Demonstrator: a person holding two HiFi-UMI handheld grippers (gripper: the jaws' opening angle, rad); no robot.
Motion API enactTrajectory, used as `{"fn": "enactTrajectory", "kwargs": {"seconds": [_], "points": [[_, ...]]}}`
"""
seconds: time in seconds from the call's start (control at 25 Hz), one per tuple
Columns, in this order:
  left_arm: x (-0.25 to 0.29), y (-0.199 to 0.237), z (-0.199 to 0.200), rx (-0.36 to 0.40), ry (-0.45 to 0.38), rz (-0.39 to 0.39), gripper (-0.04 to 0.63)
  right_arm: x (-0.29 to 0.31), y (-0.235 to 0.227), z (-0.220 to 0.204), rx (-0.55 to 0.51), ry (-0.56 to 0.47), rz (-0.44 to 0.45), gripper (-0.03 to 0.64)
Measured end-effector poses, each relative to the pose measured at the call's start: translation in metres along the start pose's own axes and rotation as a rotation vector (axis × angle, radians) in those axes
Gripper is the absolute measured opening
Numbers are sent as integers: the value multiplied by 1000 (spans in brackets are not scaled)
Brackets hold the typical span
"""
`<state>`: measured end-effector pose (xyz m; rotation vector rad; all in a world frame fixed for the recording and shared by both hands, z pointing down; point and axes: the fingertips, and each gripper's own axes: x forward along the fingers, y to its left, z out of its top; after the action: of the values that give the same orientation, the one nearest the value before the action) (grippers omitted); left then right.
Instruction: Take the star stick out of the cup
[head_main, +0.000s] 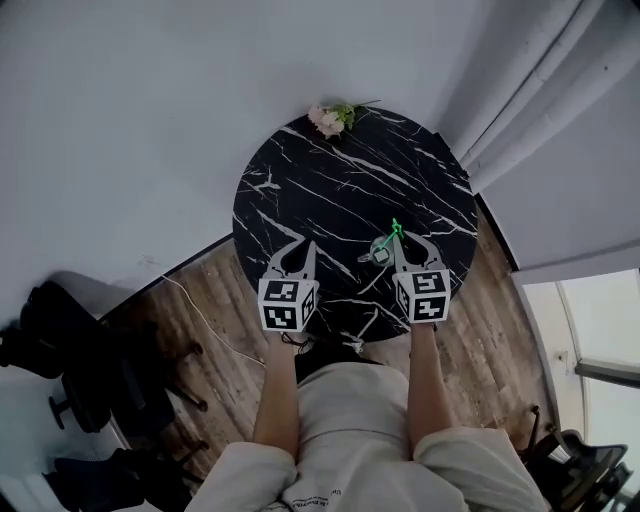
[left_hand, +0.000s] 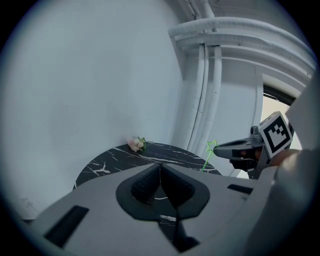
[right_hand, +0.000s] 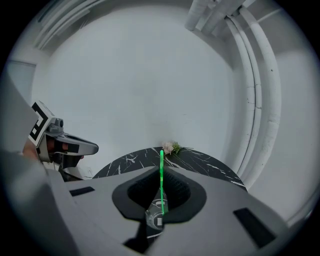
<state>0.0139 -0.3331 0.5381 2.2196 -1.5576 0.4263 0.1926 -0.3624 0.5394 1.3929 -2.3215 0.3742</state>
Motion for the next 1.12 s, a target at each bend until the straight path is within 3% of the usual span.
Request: {"fn": "enactTrajectory", "kwargs": {"seconds": [0.36,0.56,0.72,0.92,1.12], "points": [[-44,-10,-3,22,-25,-50,23,-51,23,11,-13,-47,-65,44],[-70,-9,-15,18,-30,-63,23,-84,50,40,-89,-124,-98,43],[-89,-11,-20,11,-42,-68,23,-107,68,51,-71,-174,-88,44],[-111,-14,-35,7,-31,-79,23,-123,87,31,-5,-181,-74,44],[-127,-17,-49,20,-29,-88,23,-127,116,0,18,-156,-6,43]]}}
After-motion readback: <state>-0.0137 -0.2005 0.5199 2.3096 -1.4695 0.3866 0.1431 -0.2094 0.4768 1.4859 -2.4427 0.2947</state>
